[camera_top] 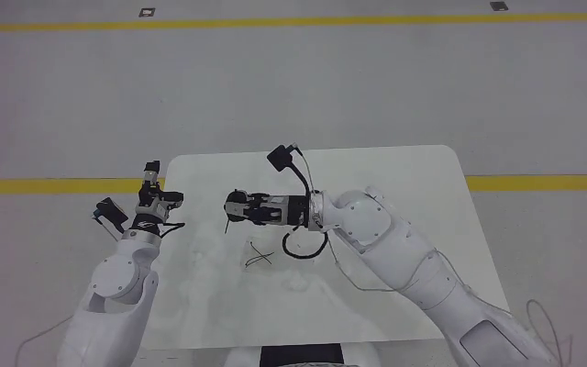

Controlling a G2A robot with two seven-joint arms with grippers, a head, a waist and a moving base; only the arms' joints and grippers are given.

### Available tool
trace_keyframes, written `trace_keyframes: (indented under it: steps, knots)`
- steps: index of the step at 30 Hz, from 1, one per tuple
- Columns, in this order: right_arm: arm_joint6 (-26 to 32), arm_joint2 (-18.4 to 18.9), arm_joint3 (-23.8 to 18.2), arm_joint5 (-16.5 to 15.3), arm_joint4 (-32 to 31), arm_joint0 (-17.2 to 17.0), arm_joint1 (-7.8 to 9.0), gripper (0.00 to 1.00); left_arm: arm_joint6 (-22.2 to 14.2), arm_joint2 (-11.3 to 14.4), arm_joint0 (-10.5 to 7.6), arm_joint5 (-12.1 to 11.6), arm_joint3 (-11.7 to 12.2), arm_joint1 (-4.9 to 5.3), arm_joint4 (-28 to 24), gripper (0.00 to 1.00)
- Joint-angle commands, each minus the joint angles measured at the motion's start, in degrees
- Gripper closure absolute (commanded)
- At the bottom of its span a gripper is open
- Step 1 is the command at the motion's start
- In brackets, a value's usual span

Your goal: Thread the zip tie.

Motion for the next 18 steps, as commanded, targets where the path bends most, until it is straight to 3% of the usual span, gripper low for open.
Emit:
trace_keyframes:
  steps: [1,7,11,18]
  knots:
    - [0.0,0.0,0.0,0.0,0.01,0.0,0.0,1.0,0.0,0.0,0.0,0.0,0.0,0.0,0.0,0.0]
    - [-2.09,0.61,-0.58,0.0,0.45,-0.54,-0.03,1.0,0.0,0.0,0.0,0.0,0.0,0.0,0.0,0.0]
    - [-4.27,2.62,-2.24,0.0,5.51,-1.52,-0.23,1.0,0.0,0.0,0.0,0.0,0.0,0.0,0.0,0.0]
    - [1.01,4.93,0.11,0.0,15.66,-0.78,-1.68,1.0,0.0,0.0,0.0,0.0,0.0,0.0,0.0,0.0]
